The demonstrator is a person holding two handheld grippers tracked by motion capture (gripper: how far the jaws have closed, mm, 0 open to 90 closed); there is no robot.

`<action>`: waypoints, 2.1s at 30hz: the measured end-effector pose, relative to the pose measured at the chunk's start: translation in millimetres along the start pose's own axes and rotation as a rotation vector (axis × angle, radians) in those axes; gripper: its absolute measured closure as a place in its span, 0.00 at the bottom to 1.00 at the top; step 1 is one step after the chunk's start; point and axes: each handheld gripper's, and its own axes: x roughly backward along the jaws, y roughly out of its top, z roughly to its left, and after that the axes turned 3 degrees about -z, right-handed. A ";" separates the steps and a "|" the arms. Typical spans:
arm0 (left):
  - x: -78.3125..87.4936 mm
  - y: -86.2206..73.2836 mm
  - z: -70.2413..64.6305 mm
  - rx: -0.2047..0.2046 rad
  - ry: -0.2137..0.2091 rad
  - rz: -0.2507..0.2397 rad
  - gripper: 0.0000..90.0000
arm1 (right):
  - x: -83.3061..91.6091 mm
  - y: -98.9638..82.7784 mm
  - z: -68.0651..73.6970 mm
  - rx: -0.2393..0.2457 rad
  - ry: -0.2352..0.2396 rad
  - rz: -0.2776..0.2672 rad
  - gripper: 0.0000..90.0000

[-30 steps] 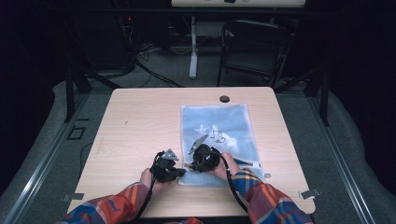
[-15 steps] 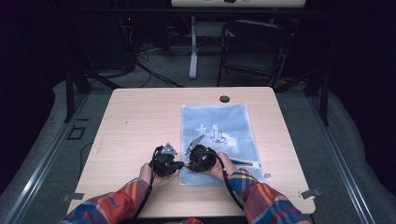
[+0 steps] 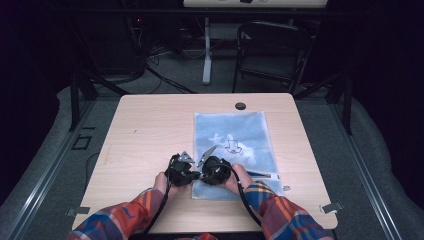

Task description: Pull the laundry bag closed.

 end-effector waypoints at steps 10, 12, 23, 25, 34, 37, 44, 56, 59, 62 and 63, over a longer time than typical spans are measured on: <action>0.5 -1.3 2.9 0.006 -0.016 -0.006 1.00 | 7.7 -4.3 -3.3 -0.011 -0.004 0.017 0.91; 0.5 -1.2 3.3 0.004 -0.020 -0.005 1.00 | 8.0 -4.7 -4.1 -0.008 -0.001 0.019 0.91; 0.7 -0.9 3.0 -0.003 -0.016 -0.003 1.00 | 17.8 -10.6 -10.7 -0.021 0.008 0.039 0.91; 0.7 -0.8 3.1 -0.003 -0.017 -0.003 1.00 | 18.9 -11.3 -11.4 -0.020 0.006 0.042 0.91; 0.7 -0.9 3.5 -0.002 -0.020 -0.003 1.00 | 22.4 -14.7 -12.6 -0.025 0.006 0.048 0.91; 0.4 -1.3 4.1 0.006 -0.026 -0.010 1.00 | 24.2 -16.3 -13.4 -0.029 0.007 0.048 0.91; 0.6 -1.8 4.6 0.001 -0.029 -0.012 1.00 | 24.8 -17.3 -14.1 -0.028 0.007 0.053 0.91; 8.1 1.2 3.3 -0.016 -0.025 -0.008 0.86 | 23.5 -18.7 -13.2 -0.036 0.003 0.057 0.91; 15.5 0.1 1.6 -0.016 -0.073 -0.014 0.85 | 23.5 -18.7 -13.7 -0.042 0.008 0.053 0.91; 18.7 -1.6 -4.0 -0.046 -0.142 -0.033 0.87 | 22.7 -17.9 -13.0 -0.035 0.005 0.056 0.91; 14.9 -1.8 -9.6 -0.081 -0.144 -0.004 0.89 | 22.8 -17.7 -12.8 -0.039 0.004 0.061 0.91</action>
